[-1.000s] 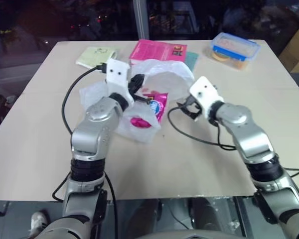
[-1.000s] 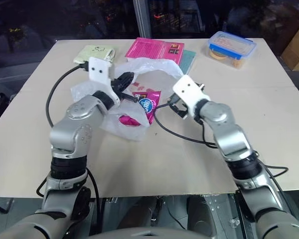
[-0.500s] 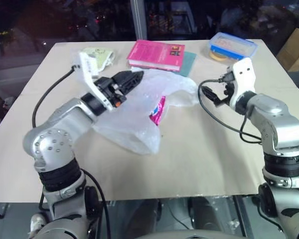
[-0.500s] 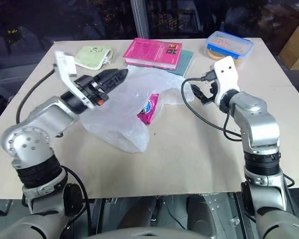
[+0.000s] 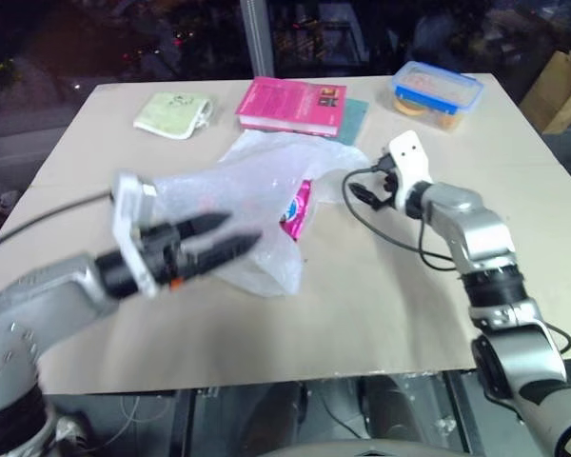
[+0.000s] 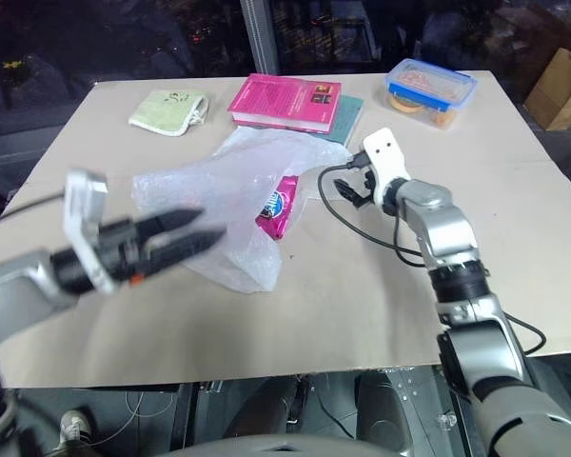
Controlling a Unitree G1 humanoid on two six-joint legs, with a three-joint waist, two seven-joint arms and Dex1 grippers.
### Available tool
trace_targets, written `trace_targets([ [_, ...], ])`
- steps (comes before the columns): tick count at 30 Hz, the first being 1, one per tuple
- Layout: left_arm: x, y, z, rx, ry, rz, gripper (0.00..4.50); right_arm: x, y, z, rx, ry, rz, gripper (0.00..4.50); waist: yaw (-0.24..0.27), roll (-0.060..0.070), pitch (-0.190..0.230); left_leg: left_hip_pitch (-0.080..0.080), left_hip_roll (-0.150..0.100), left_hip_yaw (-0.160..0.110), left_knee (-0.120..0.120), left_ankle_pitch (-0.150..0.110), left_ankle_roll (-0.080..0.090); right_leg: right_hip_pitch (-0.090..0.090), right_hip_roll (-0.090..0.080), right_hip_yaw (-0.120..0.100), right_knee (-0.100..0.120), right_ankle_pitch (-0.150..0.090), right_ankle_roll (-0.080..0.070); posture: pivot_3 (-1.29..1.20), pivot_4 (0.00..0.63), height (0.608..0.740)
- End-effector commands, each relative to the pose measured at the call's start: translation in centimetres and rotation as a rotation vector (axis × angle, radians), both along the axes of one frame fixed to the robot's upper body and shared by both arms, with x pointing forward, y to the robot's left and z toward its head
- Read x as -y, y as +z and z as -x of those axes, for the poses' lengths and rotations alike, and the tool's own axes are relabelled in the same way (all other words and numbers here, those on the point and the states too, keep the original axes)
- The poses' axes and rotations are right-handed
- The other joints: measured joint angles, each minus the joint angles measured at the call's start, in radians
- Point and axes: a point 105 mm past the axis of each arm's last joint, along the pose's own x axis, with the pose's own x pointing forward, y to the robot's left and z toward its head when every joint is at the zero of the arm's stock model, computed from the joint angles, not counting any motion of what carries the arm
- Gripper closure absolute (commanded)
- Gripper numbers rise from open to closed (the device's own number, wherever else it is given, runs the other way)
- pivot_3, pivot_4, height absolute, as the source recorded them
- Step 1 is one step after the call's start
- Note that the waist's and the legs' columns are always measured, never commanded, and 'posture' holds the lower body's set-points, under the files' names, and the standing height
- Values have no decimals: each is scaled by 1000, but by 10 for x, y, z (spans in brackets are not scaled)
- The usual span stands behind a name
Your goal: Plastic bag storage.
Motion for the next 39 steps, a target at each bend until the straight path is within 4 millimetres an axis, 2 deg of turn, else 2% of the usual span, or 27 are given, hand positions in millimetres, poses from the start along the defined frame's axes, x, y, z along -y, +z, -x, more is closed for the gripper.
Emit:
trace_targets([
  [1, 9, -14, 27, -45, -98, -51, 57, -5, 11, -13, 49, 3, -35, 540, 5, 1, 0, 0, 0, 0, -1, 0, 0, 0, 0, 0, 0, 0, 0, 0, 150, 740],
  [2, 9, -22, 30, -72, -92, -60, 57, -6, 12, -16, 53, 4, -38, 882, 11, 1, 0, 0, 0, 0, -1, 0, 0, 0, 0, 0, -1, 0, 0, 0, 150, 740],
  [5, 14, -44, 30, -101, -56, -109, 57, -11, 17, -21, 64, 17, -53, 2364, 21, 1, 1, 0, 1, -1, -2, -1, 1, 0, 1, -1, -1, 1, -1, 0, 150, 740],
  [8, 20, -53, 12, -77, 32, -99, 57, -12, 23, -21, 75, 23, -59, 3832, 22, 1, 0, 0, 1, -1, -3, -1, 1, 0, 1, -1, -2, 1, -2, 0, 150, 740],
  [10, 29, -61, 1, -79, 59, -106, 57, -12, 27, -20, 83, 26, -61, 4469, 24, 1, 0, 0, 1, -1, -3, -1, 1, 1, 1, -1, -3, 1, -2, 0, 150, 740],
  [16, 61, -68, -33, -98, 95, 7, 57, -8, 35, -19, 104, 10, -67, 4469, 22, 1, 0, 0, 1, -1, -3, 1, -2, 0, 2, -1, -3, 2, -2, 0, 150, 740],
  [17, 66, -65, -38, -100, 95, 52, 599, -7, 36, -18, 106, 5, -70, 4500, 20, 1, 0, 0, 1, -1, -3, 1, -1, 0, 2, -1, -3, 2, -2, 0, 150, 740],
  [18, 70, -60, -43, -98, 98, 104, 861, -5, 37, -18, 109, 0, -74, 4500, 18, 1, 0, 0, 1, -1, -2, 1, -1, 0, 2, -1, -3, 2, -2, 0, 150, 740],
  [20, 72, -53, -49, -87, 108, 163, 1743, -3, 39, -19, 110, -7, -83, 4500, 16, 1, 0, 0, 2, -1, -2, 1, -2, 0, 2, -1, -3, 2, -2, 0, 150, 740],
  [21, 69, -38, -51, -50, 109, 236, 2117, -1, 44, -19, 117, -13, -94, 4500, 15, 1, 0, 0, 2, -1, -2, 1, -2, 0, 3, -1, -3, 2, -2, 0, 150, 740],
  [22, 60, -10, -53, 14, 109, 363, 2719, 3, 55, -19, 126, -23, -141, 4500, 15, 1, 0, 0, 2, -1, -2, 1, -2, 0, 3, -1, -3, 2, -2, 0, 150, 740],
  [23, 52, 10, -53, 58, 106, 455, 3022, 7, 63, -19, 133, -30, -174, 4500, 16, 1, 0, 0, 2, -1, -2, 1, -2, 0, 3, -1, -3, 2, -2, 0, 150, 740],
  [24, 39, 37, -53, 99, 96, 585, 3592, 9, 73, -19, 140, -29, -224, 4500, 17, 1, 0, -2, 3, -1, -2, 1, -2, -2, 3, -1, -3, 2, -3, 0, 150, 740],
  [26, 12, 81, -56, 160, 85, 740, 4378, 14, 95, -18, 153, -17, -319, 4500, 18, 0, 1, -2, 3, -1, -2, 1, -2, -2, 3, -1, -2, 2, -3, 0, 150, 740],
  [28, -13, 122, -63, 244, 98, 802, 4457, 20, 126, -16, 182, 10, -423, 4500, 17, 0, 1, -3, 4, -1, 0, 1, -2, -3, 3, -1, -2, 2, -3, 0, 150, 740],
  [32, -49, 180, -83, 383, 169, 835, 4457, 30, 192, -8, 265, 65, -587, 4500, 18, 0, 1, -3, 2, 0, 0, 1, -2, -3, 3, -1, -3, 2, -3, 0, 150, 740],
  [36, -76, 225, -106, 493, 270, 849, 4457, 42, 248, -3, 351, 79, -664, 4500, 22, -2, 2, -4, 2, 0, -1, 1, -3, -3, 3, -4, -5, 2, -3, 0, 150, 740],
  [39, -82, 246, -115, 538, 278, 861, 4457, 53, 277, 3, 401, 72, -688, 4500, 15, -3, 3, -4, 1, 2, -2, 1, -3, -3, 3, -4, -5, 2, -3, 0, 150, 740],
])
